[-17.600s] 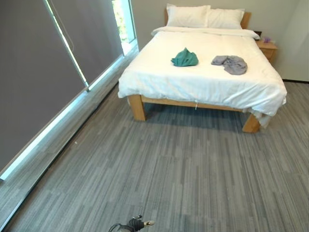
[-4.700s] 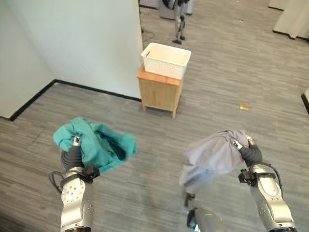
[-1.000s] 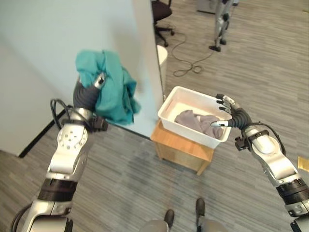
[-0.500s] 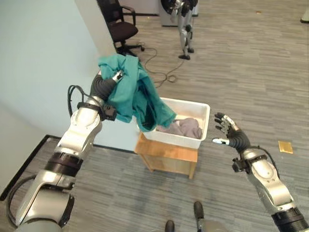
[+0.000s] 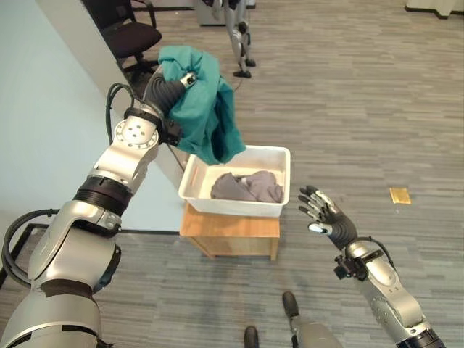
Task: Pick up bed clothes into laundry basket.
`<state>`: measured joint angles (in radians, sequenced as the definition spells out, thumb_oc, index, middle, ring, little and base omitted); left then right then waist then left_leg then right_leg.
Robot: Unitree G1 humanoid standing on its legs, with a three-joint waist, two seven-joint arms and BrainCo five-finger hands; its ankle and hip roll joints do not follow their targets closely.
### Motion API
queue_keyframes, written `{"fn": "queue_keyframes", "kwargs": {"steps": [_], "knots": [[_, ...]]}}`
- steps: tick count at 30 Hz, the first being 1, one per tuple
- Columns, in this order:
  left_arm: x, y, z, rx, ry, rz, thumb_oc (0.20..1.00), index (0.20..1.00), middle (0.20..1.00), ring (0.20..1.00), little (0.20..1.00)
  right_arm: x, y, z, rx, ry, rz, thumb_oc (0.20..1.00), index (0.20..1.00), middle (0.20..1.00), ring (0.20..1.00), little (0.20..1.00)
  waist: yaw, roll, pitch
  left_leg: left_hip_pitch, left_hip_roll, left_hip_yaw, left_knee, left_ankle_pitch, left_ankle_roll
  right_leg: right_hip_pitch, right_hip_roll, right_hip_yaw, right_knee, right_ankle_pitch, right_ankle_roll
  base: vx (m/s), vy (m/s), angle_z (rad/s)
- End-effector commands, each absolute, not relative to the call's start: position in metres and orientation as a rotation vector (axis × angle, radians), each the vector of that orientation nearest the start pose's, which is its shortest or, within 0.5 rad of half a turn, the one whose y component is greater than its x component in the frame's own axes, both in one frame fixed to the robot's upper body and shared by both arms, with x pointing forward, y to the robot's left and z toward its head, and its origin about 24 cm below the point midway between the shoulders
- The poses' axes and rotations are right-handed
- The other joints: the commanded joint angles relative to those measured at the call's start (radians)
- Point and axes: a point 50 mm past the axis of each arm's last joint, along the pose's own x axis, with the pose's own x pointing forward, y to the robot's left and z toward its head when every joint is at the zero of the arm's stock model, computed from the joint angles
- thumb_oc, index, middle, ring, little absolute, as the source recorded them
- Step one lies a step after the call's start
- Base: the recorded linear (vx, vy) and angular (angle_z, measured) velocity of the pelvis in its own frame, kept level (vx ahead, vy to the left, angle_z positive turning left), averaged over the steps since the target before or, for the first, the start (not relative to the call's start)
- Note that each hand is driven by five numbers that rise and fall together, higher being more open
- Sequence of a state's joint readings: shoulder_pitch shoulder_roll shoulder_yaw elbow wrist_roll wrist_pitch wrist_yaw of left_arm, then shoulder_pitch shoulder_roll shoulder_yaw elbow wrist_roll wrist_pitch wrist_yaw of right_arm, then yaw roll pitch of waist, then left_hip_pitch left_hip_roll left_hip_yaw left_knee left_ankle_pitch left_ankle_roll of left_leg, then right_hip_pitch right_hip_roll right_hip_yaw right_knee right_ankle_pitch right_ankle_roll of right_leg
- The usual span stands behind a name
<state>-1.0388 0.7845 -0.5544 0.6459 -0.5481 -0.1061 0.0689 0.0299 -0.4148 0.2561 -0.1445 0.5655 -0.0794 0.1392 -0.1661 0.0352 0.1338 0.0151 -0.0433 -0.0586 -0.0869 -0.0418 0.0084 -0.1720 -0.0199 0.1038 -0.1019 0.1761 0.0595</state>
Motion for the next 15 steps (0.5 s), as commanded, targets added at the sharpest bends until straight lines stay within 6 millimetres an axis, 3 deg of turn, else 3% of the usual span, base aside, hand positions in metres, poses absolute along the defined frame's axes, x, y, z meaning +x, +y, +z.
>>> {"fn": "queue_keyframes", "kwargs": {"steps": [1, 8, 15], "knots": [[0.386, 0.221, 0.318, 0.431, -0.535, 0.024, 0.2, 0.2, 0.2, 0.2, 0.2, 0.242, -0.167, 0.114, 0.1, -0.306, 0.378, 1.0, 1.0, 1.0, 1.0, 1.0, 0.015, 0.037, 0.06, -0.054, 0.048, 0.019, 0.0, 0.076, -0.074, 0.078, -0.022, -0.026, 0.015, -0.1, 0.096, -0.02, -0.01, -0.07], [0.388, 0.215, 0.317, 0.492, -0.541, 0.038, 0.2, 0.2, 0.2, 0.2, 0.2, 0.243, -0.18, 0.124, 0.061, -0.362, 0.291, 1.0, 1.0, 1.0, 1.0, 1.0, -0.005, 0.021, 0.139, -0.106, 0.052, 0.038, 0.0, 0.087, -0.079, 0.018, -0.014, -0.017, 0.015, -0.083, 0.097, -0.05, -0.017, -0.05], [0.392, 0.204, 0.329, 0.585, -0.548, 0.032, 0.2, 0.2, 0.2, 0.2, 0.2, 0.241, -0.175, 0.122, 0.071, -0.366, 0.302, 1.0, 1.0, 1.0, 1.0, 1.0, -0.019, 0.018, 0.214, -0.178, 0.051, 0.034, 0.0, 0.101, -0.083, -0.052, -0.014, -0.011, 0.015, -0.069, 0.089, -0.06, -0.014, -0.01]]}}
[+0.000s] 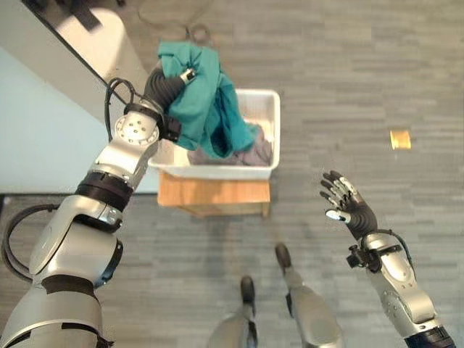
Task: Pick up bed clothes into laundry basket.
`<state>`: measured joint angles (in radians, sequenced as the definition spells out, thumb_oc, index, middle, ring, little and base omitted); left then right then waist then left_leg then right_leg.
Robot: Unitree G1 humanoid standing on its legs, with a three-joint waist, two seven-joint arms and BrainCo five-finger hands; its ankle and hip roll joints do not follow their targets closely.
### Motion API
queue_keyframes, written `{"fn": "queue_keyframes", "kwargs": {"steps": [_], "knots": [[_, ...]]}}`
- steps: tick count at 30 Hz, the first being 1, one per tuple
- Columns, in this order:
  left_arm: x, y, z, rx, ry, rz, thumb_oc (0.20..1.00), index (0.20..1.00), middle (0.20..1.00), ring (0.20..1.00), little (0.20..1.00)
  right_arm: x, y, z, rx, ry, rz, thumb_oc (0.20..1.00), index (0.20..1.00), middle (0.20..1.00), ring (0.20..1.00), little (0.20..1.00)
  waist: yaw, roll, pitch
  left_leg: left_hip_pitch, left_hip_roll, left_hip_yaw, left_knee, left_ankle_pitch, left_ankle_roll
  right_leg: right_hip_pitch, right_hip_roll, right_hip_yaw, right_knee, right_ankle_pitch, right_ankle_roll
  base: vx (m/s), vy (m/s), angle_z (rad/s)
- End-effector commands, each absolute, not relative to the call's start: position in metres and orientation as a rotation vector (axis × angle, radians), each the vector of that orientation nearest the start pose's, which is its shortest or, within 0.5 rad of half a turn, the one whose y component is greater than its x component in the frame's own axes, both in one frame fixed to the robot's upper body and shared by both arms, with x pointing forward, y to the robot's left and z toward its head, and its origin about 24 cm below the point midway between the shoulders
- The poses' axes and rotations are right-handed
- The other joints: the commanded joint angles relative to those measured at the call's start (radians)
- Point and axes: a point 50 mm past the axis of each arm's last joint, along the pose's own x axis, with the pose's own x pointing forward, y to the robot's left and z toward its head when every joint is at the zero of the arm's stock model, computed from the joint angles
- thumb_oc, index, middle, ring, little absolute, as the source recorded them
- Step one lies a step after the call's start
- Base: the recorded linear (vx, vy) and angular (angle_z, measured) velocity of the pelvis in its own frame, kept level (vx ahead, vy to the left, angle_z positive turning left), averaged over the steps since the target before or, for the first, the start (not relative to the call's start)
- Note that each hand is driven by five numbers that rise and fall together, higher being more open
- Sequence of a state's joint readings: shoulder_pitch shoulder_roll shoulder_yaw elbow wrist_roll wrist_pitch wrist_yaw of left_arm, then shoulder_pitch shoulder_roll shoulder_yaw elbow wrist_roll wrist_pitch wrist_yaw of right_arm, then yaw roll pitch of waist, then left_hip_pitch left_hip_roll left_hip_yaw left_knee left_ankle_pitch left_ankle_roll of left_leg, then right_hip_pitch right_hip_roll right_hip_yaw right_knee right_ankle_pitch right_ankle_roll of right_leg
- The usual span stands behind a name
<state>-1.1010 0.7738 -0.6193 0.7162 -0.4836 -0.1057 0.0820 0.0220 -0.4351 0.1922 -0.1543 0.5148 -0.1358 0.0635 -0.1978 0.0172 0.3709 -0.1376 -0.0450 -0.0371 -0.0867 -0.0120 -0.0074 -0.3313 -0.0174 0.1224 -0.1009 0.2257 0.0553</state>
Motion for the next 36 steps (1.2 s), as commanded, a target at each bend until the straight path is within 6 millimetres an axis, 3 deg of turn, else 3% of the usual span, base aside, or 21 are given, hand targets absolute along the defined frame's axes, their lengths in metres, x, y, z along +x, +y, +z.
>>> {"fn": "queue_keyframes", "kwargs": {"steps": [1, 4, 5, 6, 7, 15, 20, 28, 33, 34, 36], "knots": [[0.395, 0.206, 0.333, 0.592, -0.538, 0.062, 0.2, 0.2, 0.2, 0.2, 0.2, 0.239, -0.171, 0.121, 0.071, -0.366, 0.318, 1.0, 1.0, 1.0, 1.0, 1.0, 0.008, 0.038, -0.004, -0.046, 0.049, 0.014, -0.001, 0.075, -0.069, 0.089, -0.019, -0.03, 0.014, -0.112, 0.096, -0.05, 0.012, 0.03], [0.399, 0.21, 0.329, 0.582, -0.503, 0.086, 0.2, 0.2, 0.2, 0.2, 0.2, 0.238, -0.171, 0.12, 0.06, -0.369, 0.318, 1.0, 1.0, 1.0, 1.0, 1.0, 0.003, 0.04, 0.006, -0.057, 0.046, 0.015, -0.001, 0.077, -0.07, 0.078, -0.021, -0.033, 0.014, -0.109, 0.098, -0.01, 0.005, 0.01], [0.401, 0.213, 0.327, 0.593, -0.485, 0.099, 0.278, 0.278, 0.278, 0.278, 0.278, 0.237, -0.172, 0.12, 0.058, -0.369, 0.314, 1.0, 1.0, 1.0, 1.0, 1.0, 0.001, 0.041, 0.007, -0.06, 0.046, 0.016, -0.001, 0.077, -0.071, 0.075, -0.023, -0.034, 0.014, -0.107, 0.098, 0.0, 0.0, 0.0], [0.402, 0.214, 0.327, 0.605, -0.474, 0.113, 0.915, 0.915, 0.915, 0.915, 0.915, 0.235, -0.173, 0.119, 0.06, -0.364, 0.308, 1.0, 1.0, 1.0, 1.0, 1.0, 0.0, 0.042, 0.007, -0.062, 0.046, 0.016, -0.001, 0.076, -0.071, 0.075, -0.024, -0.034, 0.014, -0.107, 0.099, 0.0, 0.0, 0.0], [0.404, 0.213, 0.326, 0.611, -0.465, 0.112, 1.0, 1.0, 1.0, 1.0, 1.0, 0.234, -0.175, 0.117, 0.056, -0.356, 0.303, 1.0, 1.0, 1.0, 1.0, 1.0, -0.002, 0.042, 0.009, -0.062, 0.045, 0.016, -0.001, 0.075, -0.072, 0.075, -0.025, -0.034, 0.014, -0.107, 0.099, 0.0, 0.0, 0.0], [0.405, 0.186, 0.333, 0.686, -0.517, 0.056, 1.0, 1.0, 1.0, 1.0, 1.0, 0.23, -0.175, 0.113, 0.024, -0.337, 0.327, 1.0, 1.0, 1.0, 1.0, 1.0, 0.008, 0.055, -0.005, -0.044, 0.041, 0.007, -0.001, 0.068, -0.072, 0.102, -0.034, -0.05, 0.014, -0.117, 0.103, -0.01, 0.007, 0.05], [0.403, 0.184, 0.333, 0.68, -0.535, 0.04, 1.0, 1.0, 1.0, 1.0, 1.0, 0.23, -0.173, 0.114, 0.01, -0.336, 0.343, 1.0, 1.0, 1.0, 1.0, 1.0, 0.018, 0.066, -0.022, -0.022, 0.041, 0.005, -0.001, 0.065, -0.071, 0.125, -0.038, -0.058, 0.014, -0.122, 0.105, 0.0, 0.021, 0.09], [0.386, 0.186, 0.308, 0.558, -0.597, -0.032, 1.0, 1.0, 1.0, 1.0, 1.0, 0.23, -0.182, 0.114, -0.039, -0.326, 0.304, 1.0, 1.0, 1.0, 1.0, 1.0, 0.047, 0.077, -0.082, 0.04, 0.04, -0.01, -0.001, 0.052, -0.07, 0.195, -0.051, -0.089, 0.024, -0.146, 0.1, 0.04, -0.001, 0.07], [0.347, 0.209, 0.247, 0.267, -0.606, -0.04, 1.0, 1.0, 1.0, 1.0, 1.0, 0.229, -0.191, 0.111, -0.053, -0.306, 0.25, 1.0, 1.0, 1.0, 1.0, 1.0, 0.119, 0.069, -0.118, 0.108, 0.061, -0.074, -0.001, 0.05, -0.079, 0.223, -0.049, -0.144, 0.157, -0.233, 0.061, 0.07, -0.07, 0.24], [0.346, 0.21, 0.245, 0.265, -0.601, -0.036, 1.0, 1.0, 1.0, 1.0, 1.0, 0.228, -0.191, 0.11, -0.056, -0.302, 0.255, 1.0, 1.0, 1.0, 1.0, 1.0, 0.112, 0.072, -0.12, 0.11, 0.061, -0.077, -0.001, 0.05, -0.079, 0.226, -0.049, -0.147, 0.159, -0.235, 0.06, 0.04, -0.126, 0.42], [0.321, 0.229, 0.205, 0.131, -0.544, 0.02, 1.0, 1.0, 1.0, 1.0, 1.0, 0.229, -0.191, 0.105, -0.06, -0.276, 0.25, 1.0, 1.0, 1.0, 1.0, 1.0, 0.156, 0.059, -0.128, 0.118, 0.066, -0.123, -0.001, 0.067, -0.093, 0.26, -0.05, -0.194, 0.156, -0.255, 0.045, 0.02, -0.198, 0.59]]}}
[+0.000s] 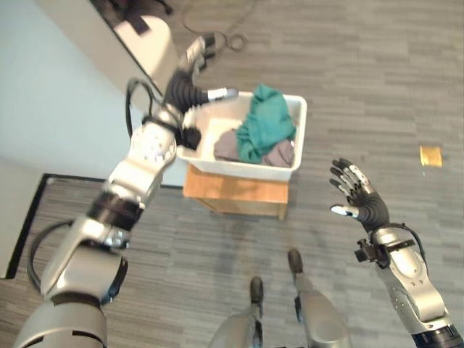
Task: Pick up bed clothes into laundry basket.
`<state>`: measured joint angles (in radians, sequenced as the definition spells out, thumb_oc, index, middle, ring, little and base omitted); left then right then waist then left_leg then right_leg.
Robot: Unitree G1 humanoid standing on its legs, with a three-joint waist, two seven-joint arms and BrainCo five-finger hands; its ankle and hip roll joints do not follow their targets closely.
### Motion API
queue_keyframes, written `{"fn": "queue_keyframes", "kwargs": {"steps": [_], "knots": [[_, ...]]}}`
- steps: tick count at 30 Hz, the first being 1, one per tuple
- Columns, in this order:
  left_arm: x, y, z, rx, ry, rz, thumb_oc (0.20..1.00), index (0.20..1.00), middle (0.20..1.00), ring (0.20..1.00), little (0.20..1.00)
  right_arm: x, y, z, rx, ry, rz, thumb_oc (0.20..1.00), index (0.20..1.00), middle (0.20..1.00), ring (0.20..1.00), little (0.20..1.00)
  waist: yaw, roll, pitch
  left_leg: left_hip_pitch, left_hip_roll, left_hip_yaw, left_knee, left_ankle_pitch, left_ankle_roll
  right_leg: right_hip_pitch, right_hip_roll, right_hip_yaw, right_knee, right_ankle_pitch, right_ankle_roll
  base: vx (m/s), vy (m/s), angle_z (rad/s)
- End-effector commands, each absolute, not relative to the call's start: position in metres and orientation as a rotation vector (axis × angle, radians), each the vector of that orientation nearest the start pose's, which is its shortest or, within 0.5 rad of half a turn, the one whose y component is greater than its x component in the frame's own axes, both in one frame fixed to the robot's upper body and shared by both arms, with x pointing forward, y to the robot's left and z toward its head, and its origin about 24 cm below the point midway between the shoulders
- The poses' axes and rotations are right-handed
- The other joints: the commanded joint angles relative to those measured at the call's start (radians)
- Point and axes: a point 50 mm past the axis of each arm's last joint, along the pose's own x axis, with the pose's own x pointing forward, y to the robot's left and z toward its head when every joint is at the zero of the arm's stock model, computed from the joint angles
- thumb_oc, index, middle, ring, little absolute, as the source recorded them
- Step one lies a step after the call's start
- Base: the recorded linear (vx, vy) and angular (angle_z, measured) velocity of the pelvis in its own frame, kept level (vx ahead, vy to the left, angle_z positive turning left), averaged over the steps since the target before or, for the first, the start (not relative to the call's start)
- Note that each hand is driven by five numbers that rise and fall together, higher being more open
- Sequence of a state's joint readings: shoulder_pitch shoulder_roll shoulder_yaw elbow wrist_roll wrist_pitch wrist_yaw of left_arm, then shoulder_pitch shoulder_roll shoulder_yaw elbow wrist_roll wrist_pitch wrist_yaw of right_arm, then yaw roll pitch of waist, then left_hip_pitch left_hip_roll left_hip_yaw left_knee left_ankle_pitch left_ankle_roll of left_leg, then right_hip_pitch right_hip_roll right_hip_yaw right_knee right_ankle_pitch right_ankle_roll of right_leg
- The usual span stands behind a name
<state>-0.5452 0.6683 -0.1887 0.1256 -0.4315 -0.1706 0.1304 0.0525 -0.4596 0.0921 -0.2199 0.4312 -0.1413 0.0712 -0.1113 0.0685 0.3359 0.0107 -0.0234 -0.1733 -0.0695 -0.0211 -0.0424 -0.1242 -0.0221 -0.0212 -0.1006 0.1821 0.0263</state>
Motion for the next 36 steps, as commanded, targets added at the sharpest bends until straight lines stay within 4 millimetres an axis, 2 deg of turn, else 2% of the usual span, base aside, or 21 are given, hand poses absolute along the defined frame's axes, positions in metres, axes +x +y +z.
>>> {"fn": "queue_keyframes", "kwargs": {"steps": [1, 3, 4, 5, 9, 10, 11, 13, 15, 16, 17, 20, 21, 22, 24, 26, 27, 28, 29, 33, 36], "knots": [[0.295, 0.24, 0.173, 0.071, -0.494, 0.072, 1.0, 1.0, 1.0, 1.0, 1.0, 0.23, -0.196, 0.101, -0.069, -0.254, 0.227, 1.0, 1.0, 1.0, 1.0, 1.0, 0.111, -0.01, -0.095, -0.037, 0.05, -0.019, -0.004, 0.104, -0.083, 0.095, -0.055, -0.12, 0.135, -0.222, 0.063, -0.02, -0.228, 0.85], [0.271, 0.253, 0.139, -0.018, -0.411, 0.131, 1.0, 1.0, 1.0, 1.0, 1.0, 0.232, -0.205, 0.1, -0.09, -0.242, 0.207, 1.0, 1.0, 1.0, 1.0, 1.0, 0.149, -0.032, -0.09, -0.081, 0.053, -0.001, 0.084, 0.109, -0.101, 0.135, -0.08, -0.179, 0.121, -0.225, 0.06, -0.02, -0.132, 0.93], [0.271, 0.253, 0.139, -0.019, -0.41, 0.132, 1.0, 1.0, 1.0, 1.0, 1.0, 0.232, -0.205, 0.1, -0.09, -0.242, 0.208, 1.0, 1.0, 1.0, 1.0, 1.0, 0.145, -0.031, -0.092, -0.087, 0.051, -0.003, 0.087, 0.112, -0.101, 0.133, -0.081, -0.182, 0.118, -0.22, 0.061, -0.07, -0.04, 1.13], [0.252, 0.262, 0.114, 0.005, -0.328, 0.186, 1.0, 1.0, 1.0, 1.0, 1.0, 0.234, -0.215, 0.105, -0.116, -0.255, 0.163, 1.0, 1.0, 1.0, 1.0, 1.0, 0.146, -0.049, -0.097, -0.125, 0.098, 0.224, 0.171, 0.113, -0.08, 0.16, -0.112, -0.265, 0.116, -0.217, 0.061, -0.08, -0.005, 2.69], [0.251, 0.262, 0.114, 0.005, -0.327, 0.188, 1.0, 1.0, 1.0, 1.0, 1.0, 0.234, -0.215, 0.105, -0.116, -0.255, 0.165, 1.0, 1.0, 1.0, 1.0, 1.0, 0.145, -0.049, -0.102, -0.132, 0.097, 0.225, 0.174, 0.115, -0.078, 0.154, -0.113, -0.264, 0.114, -0.212, 0.061, -0.03, -0.023, 1.55], [0.232, 0.27, 0.086, -0.053, -0.227, 0.224, 1.0, 1.0, 1.0, 1.0, 1.0, 0.233, -0.22, 0.105, -0.1, -0.267, 0.103, 1.0, 1.0, 1.0, 1.0, 1.0, 0.145, -0.067, -0.138, -0.12, 0.177, 0.55, 0.27, 0.053, -0.064, 0.207, -0.133, -0.377, 0.09, -0.231, 0.064, -0.12, -0.012, 0.0], [0.219, 0.271, 0.072, -0.084, -0.17, 0.246, 1.0, 1.0, 1.0, 1.0, 1.0, 0.231, -0.223, 0.102, -0.051, -0.269, 0.045, 1.0, 1.0, 1.0, 1.0, 1.0, 0.169, -0.052, -0.177, -0.081, 0.218, 0.762, 0.242, 0.038, -0.039, 0.234, -0.146, -0.513, 0.106, -0.238, 0.058, -0.09, 0.052, 0.76], [0.209, 0.27, 0.064, -0.125, -0.148, 0.29, 1.0, 1.0, 1.0, 1.0, 1.0, 0.23, -0.218, 0.091, -0.02, -0.229, 0.046, 1.0, 1.0, 1.0, 1.0, 1.0, 0.203, -0.04, -0.204, -0.07, 0.161, 0.675, 0.173, 0.031, -0.018, 0.254, -0.166, -0.562, 0.15, -0.241, 0.068, 0.07, 0.199, 2.09], [0.209, 0.266, 0.064, -0.133, -0.144, 0.29, 1.0, 1.0, 1.0, 1.0, 1.0, 0.233, -0.214, 0.089, 0.026, -0.226, 0.039, 1.0, 1.0, 1.0, 1.0, 1.0, 0.218, -0.036, -0.208, -0.046, 0.115, 0.62, 0.14, 0.005, 0.02, 0.238, -0.224, -0.598, 0.297, -0.205, 0.09, 0.1, 0.214, 1.82], [0.208, 0.266, 0.064, -0.132, -0.143, 0.291, 1.0, 1.0, 1.0, 1.0, 1.0, 0.234, -0.214, 0.089, 0.027, -0.226, 0.039, 1.0, 1.0, 1.0, 1.0, 1.0, 0.209, -0.041, -0.207, -0.043, 0.1, 0.614, 0.132, 0.003, 0.031, 0.231, -0.245, -0.602, 0.326, -0.214, 0.102, 0.09, 0.246, 1.3], [0.208, 0.264, 0.064, -0.123, -0.141, 0.292, 1.0, 1.0, 1.0, 1.0, 1.0, 0.235, -0.207, 0.088, 0.084, -0.232, 0.048, 1.0, 1.0, 1.0, 1.0, 1.0, 0.217, -0.033, -0.208, -0.018, 0.074, 0.588, 0.115, -0.011, 0.053, 0.213, -0.278, -0.599, 0.425, -0.17, 0.116, 0.05, 0.187, 1.47], [0.207, 0.264, 0.064, -0.12, -0.141, 0.294, 1.0, 1.0, 1.0, 1.0, 1.0, 0.236, -0.207, 0.088, 0.087, -0.233, 0.049, 1.0, 1.0, 1.0, 1.0, 1.0, 0.207, -0.04, -0.206, -0.012, 0.054, 0.581, 0.104, -0.013, 0.065, 0.206, -0.304, -0.599, 0.459, -0.177, 0.132, 0.07, 0.106, 1.4], [0.22, 0.244, 0.061, -0.122, -0.126, 0.213, 1.0, 1.0, 1.0, 1.0, 1.0, 0.236, -0.2, 0.087, 0.095, -0.226, 0.08, 1.0, 1.0, 1.0, 1.0, 1.0, 0.151, -0.011, -0.177, 0.05, 0.019, 0.372, 0.042, 0.004, 0.098, 0.008, -0.21, -0.256, 0.653, -0.154, 0.104, 0.21, 0.053, 1.4], [0.221, 0.239, 0.062, -0.15, -0.131, 0.193, 1.0, 1.0, 1.0, 1.0, 1.0, 0.235, -0.203, 0.088, 0.093, -0.232, 0.076, 1.0, 1.0, 1.0, 1.0, 1.0, 0.146, -0.01, -0.175, 0.055, 0.017, 0.323, 0.041, 0.003, 0.092, -0.017, -0.19, -0.206, 0.634, -0.173, 0.094, 0.28, -0.035, 2.22], [0.221, 0.235, 0.061, -0.147, -0.124, 0.152, 1.0, 1.0, 1.0, 1.0, 1.0, 0.234, -0.212, 0.088, 0.089, -0.23, 0.039, 1.0, 1.0, 1.0, 1.0, 1.0, 0.142, -0.016, -0.177, 0.053, 0.021, 0.231, 0.051, -0.013, 0.076, -0.033, -0.193, -0.139, 0.498, -0.188, 0.089, 0.22, -0.241, 2.83], [0.222, 0.235, 0.059, -0.113, -0.106, 0.136, 1.0, 1.0, 1.0, 1.0, 1.0, 0.234, -0.219, 0.088, 0.1, -0.241, -0.008, 1.0, 1.0, 1.0, 1.0, 1.0, 0.118, -0.033, -0.178, 0.058, 0.014, 0.142, 0.061, -0.034, 0.066, -0.022, -0.14, 0.008, 0.326, -0.187, 0.105, 0.27, -0.242, 1.42], [0.224, 0.235, 0.06, -0.11, -0.109, 0.131, 1.0, 1.0, 1.0, 1.0, 1.0, 0.234, -0.222, 0.09, 0.11, -0.249, -0.025, 1.0, 1.0, 1.0, 1.0, 1.0, 0.107, -0.047, -0.177, 0.053, 0.009, 0.079, 0.07, -0.039, 0.062, -0.012, -0.106, 0.125, 0.252, -0.178, 0.109, 0.24, -0.22, 0.93], [0.226, 0.232, 0.059, -0.109, -0.106, 0.121, 1.0, 1.0, 1.0, 1.0, 1.0, 0.234, -0.223, 0.091, 0.106, -0.255, -0.028, 1.0, 1.0, 1.0, 1.0, 1.0, 0.103, -0.057, -0.176, 0.052, 0.004, 0.037, 0.072, -0.045, 0.06, -0.012, -0.084, 0.202, 0.228, -0.171, 0.121, 0.27, -0.327, 1.7], [0.228, 0.232, 0.061, -0.09, -0.115, 0.117, 1.0, 1.0, 1.0, 1.0, 1.0, 0.231, -0.225, 0.093, 0.104, -0.261, -0.031, 1.0, 1.0, 1.0, 1.0, 1.0, 0.101, -0.074, -0.175, 0.054, 0.004, -0.045, 0.078, -0.052, 0.05, -0.017, -0.044, 0.302, 0.242, -0.152, 0.134, 0.18, -0.248, 1.68], [0.222, 0.236, 0.063, -0.102, -0.131, 0.144, 1.0, 1.0, 1.0, 1.0, 1.0, 0.228, -0.228, 0.092, 0.126, -0.257, -0.017, 1.0, 1.0, 1.0, 1.0, 1.0, 0.117, -0.097, -0.19, 0.038, 0.025, -0.089, 0.101, -0.056, 0.03, 0.018, -0.053, 0.241, 0.199, -0.157, 0.113, 0.15, -0.331, 1.67], [0.216, 0.237, 0.058, -0.174, -0.132, 0.192, 1.0, 1.0, 1.0, 1.0, 1.0, 0.226, -0.228, 0.086, 0.137, -0.223, 0.011, 1.0, 1.0, 1.0, 1.0, 1.0, 0.138, -0.11, -0.197, 0.018, 0.062, -0.139, 0.121, -0.038, -0.001, 0.044, -0.028, 0.199, 0.184, -0.174, 0.087, 0.11, -0.306, 0.33]]}}
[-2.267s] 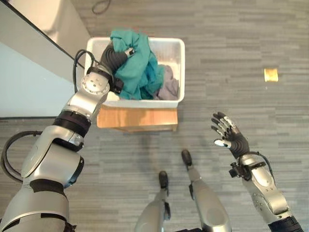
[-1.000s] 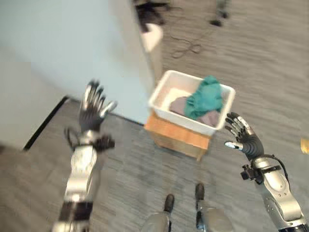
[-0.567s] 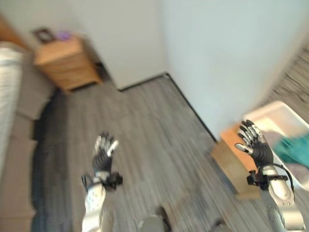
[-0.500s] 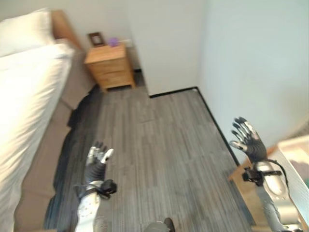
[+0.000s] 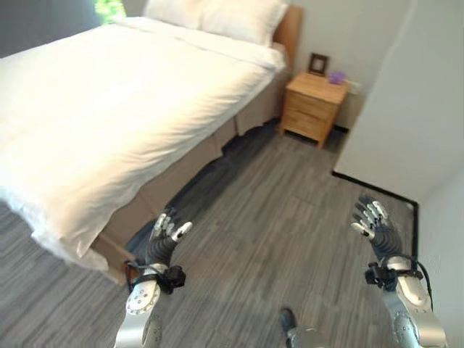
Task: Pick up bed clothes into laundry basket.
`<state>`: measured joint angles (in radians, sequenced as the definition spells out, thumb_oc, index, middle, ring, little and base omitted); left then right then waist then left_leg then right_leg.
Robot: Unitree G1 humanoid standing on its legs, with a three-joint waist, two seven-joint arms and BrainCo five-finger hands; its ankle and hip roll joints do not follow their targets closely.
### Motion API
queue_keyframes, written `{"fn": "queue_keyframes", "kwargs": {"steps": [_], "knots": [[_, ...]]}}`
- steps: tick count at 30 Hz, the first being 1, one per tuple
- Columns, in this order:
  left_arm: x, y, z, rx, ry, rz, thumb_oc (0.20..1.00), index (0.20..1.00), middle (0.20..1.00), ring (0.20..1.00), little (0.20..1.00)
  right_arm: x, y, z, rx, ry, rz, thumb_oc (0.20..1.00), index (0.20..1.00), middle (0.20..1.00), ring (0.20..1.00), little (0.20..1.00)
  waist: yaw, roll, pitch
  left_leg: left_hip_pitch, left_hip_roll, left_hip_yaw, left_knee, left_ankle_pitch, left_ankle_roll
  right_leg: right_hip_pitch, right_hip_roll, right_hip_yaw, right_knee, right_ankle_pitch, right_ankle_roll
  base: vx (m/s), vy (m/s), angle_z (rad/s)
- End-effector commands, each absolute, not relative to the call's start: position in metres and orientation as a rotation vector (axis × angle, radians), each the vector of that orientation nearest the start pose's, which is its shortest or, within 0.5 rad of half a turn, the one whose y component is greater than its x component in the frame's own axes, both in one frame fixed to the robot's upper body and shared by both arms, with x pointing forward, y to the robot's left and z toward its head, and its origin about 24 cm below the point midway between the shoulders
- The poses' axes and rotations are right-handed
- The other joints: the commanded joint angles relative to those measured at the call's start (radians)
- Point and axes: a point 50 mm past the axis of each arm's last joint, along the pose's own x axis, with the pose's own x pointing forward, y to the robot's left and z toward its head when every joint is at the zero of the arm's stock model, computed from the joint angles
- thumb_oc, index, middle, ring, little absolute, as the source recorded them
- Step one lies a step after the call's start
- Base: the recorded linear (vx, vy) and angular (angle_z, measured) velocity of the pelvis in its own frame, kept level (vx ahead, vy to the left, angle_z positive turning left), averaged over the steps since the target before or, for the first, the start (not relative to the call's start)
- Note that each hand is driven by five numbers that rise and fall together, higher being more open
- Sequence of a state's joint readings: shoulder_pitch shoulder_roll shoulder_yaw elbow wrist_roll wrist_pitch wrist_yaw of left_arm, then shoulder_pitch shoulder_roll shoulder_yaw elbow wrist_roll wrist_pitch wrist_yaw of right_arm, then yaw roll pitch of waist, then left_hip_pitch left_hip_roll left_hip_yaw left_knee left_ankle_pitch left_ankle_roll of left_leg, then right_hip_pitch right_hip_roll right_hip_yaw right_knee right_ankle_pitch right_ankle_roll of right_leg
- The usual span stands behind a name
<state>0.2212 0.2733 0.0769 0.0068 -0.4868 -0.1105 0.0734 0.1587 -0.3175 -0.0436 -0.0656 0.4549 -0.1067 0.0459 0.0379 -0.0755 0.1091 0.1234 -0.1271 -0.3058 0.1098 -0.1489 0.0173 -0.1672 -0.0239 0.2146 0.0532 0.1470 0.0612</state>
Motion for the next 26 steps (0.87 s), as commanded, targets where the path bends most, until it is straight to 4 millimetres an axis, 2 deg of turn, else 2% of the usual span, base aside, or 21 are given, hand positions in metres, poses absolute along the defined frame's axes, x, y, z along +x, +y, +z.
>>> {"fn": "queue_keyframes", "kwargs": {"steps": [1, 2, 3, 4, 6, 7, 8, 9, 10, 14, 15, 22, 26], "knots": [[0.214, 0.236, 0.055, -0.189, -0.123, 0.198, 1.0, 1.0, 1.0, 1.0, 1.0, 0.225, -0.229, 0.084, 0.144, -0.215, 0.009, 1.0, 1.0, 1.0, 1.0, 1.0, -0.009, 0.032, 0.031, -0.101, 0.172, -0.016, -0.053, 0.094, -0.068, 0.096, -0.021, -0.051, 0.021, -0.142, 0.044, 0.06, -0.215, 0.2], [0.214, 0.236, 0.055, -0.189, -0.122, 0.198, 1.0, 1.0, 1.0, 1.0, 1.0, 0.225, -0.229, 0.084, 0.143, -0.214, 0.009, 1.0, 1.0, 1.0, 1.0, 1.0, -0.014, 0.033, 0.03, -0.103, 0.173, -0.02, -0.052, 0.094, -0.069, 0.098, -0.021, -0.056, 0.019, -0.141, 0.043, 0.04, -0.249, 0.47], [0.214, 0.233, 0.053, -0.219, -0.12, 0.205, 1.0, 1.0, 1.0, 1.0, 1.0, 0.222, -0.232, 0.082, 0.153, -0.208, 0.008, 1.0, 1.0, 1.0, 1.0, 1.0, -0.013, 0.024, 0.035, -0.129, 0.191, 0.036, -0.039, 0.112, -0.072, 0.122, -0.031, -0.118, 0.002, -0.146, 0.033, 0.04, -0.231, 0.51], [0.215, 0.231, 0.053, -0.223, -0.121, 0.202, 1.0, 1.0, 1.0, 1.0, 1.0, 0.221, -0.234, 0.08, 0.15, -0.198, -0.004, 1.0, 1.0, 1.0, 1.0, 1.0, -0.023, 0.022, 0.038, -0.144, 0.203, 0.089, -0.033, 0.121, -0.073, 0.133, -0.039, -0.151, -0.001, -0.149, 0.027, 0.03, -0.293, 0.63], [0.22, 0.226, 0.051, -0.237, -0.112, 0.192, 1.0, 1.0, 1.0, 1.0, 1.0, 0.218, -0.238, 0.076, 0.139, -0.182, -0.03, 1.0, 1.0, 1.0, 1.0, 1.0, -0.048, 0.017, 0.041, -0.158, 0.24, 0.29, -0.004, 0.121, -0.075, 0.156, -0.061, -0.231, -0.009, -0.155, 0.025, -0.03, -0.199, 1.5], [0.224, 0.221, 0.049, -0.25, -0.098, 0.171, 1.0, 1.0, 1.0, 1.0, 1.0, 0.215, -0.239, 0.072, 0.132, -0.167, -0.049, 1.0, 1.0, 1.0, 1.0, 1.0, -0.069, 0.012, 0.038, -0.154, 0.252, 0.443, 0.026, 0.112, -0.077, 0.166, -0.077, -0.295, -0.017, -0.151, 0.03, -0.05, -0.152, 2.33], [0.224, 0.22, 0.049, -0.25, -0.097, 0.171, 1.0, 1.0, 1.0, 1.0, 1.0, 0.214, -0.239, 0.072, 0.132, -0.167, -0.049, 1.0, 1.0, 1.0, 1.0, 1.0, -0.069, 0.012, 0.038, -0.156, 0.252, 0.442, 0.03, 0.109, -0.077, 0.167, -0.076, -0.296, -0.018, -0.151, 0.03, -0.06, -0.12, 2.18], [0.224, 0.219, 0.047, -0.241, -0.086, 0.157, 1.0, 1.0, 1.0, 1.0, 1.0, 0.21, -0.24, 0.069, 0.13, -0.154, -0.063, 1.0, 1.0, 1.0, 1.0, 1.0, -0.084, 0.023, 0.028, -0.141, 0.265, 0.515, 0.004, 0.114, -0.079, 0.174, -0.073, -0.334, -0.023, -0.158, 0.034, 0.02, 0.0, 1.02], [0.223, 0.216, 0.046, -0.217, -0.073, 0.131, 1.0, 1.0, 1.0, 1.0, 1.0, 0.207, -0.241, 0.065, 0.123, -0.133, -0.074, 1.0, 1.0, 1.0, 1.0, 1.0, -0.081, 0.039, 0.021, -0.144, 0.257, 0.503, -0.033, 0.144, -0.089, 0.18, -0.063, -0.358, -0.03, -0.162, 0.031, 0.02, -0.003, 0.91], [0.221, 0.22, 0.051, -0.116, -0.086, 0.116, 1.0, 1.0, 1.0, 1.0, 1.0, 0.205, -0.238, 0.059, 0.14, -0.111, -0.075, 1.0, 1.0, 1.0, 1.0, 1.0, -0.085, 0.039, 0.003, -0.122, 0.24, 0.469, -0.095, 0.166, -0.091, 0.197, -0.062, -0.384, -0.049, -0.156, 0.037, 0.04, 0.001, 0.36], [0.22, 0.22, 0.051, -0.092, -0.083, 0.111, 1.0, 1.0, 1.0, 1.0, 1.0, 0.207, -0.231, 0.054, 0.155, -0.094, -0.051, 1.0, 1.0, 1.0, 1.0, 1.0, -0.08, 0.04, -0.006, -0.107, 0.233, 0.47, -0.117, 0.166, -0.087, 0.206, -0.064, -0.387, -0.055, -0.156, 0.041, 0.05, 0.021, 0.22], [0.21, 0.221, 0.036, -0.154, -0.019, 0.132, 1.0, 1.0, 1.0, 1.0, 1.0, 0.208, -0.224, 0.047, 0.111, -0.038, -0.003, 1.0, 1.0, 1.0, 1.0, 1.0, -0.065, 0.043, -0.014, -0.079, 0.219, 0.47, -0.155, 0.17, -0.078, 0.214, -0.071, -0.386, -0.052, -0.161, 0.044, 0.01, 0.029, -0.01], [0.21, 0.219, 0.034, -0.163, -0.008, 0.126, 1.0, 1.0, 1.0, 1.0, 1.0, 0.208, -0.224, 0.046, 0.105, -0.033, -0.009, 1.0, 1.0, 1.0, 1.0, 1.0, -0.063, 0.042, -0.017, -0.072, 0.215, 0.466, -0.158, 0.166, -0.074, 0.216, -0.074, -0.386, -0.045, -0.163, 0.046, 0.0, 0.008, 0.0]]}}
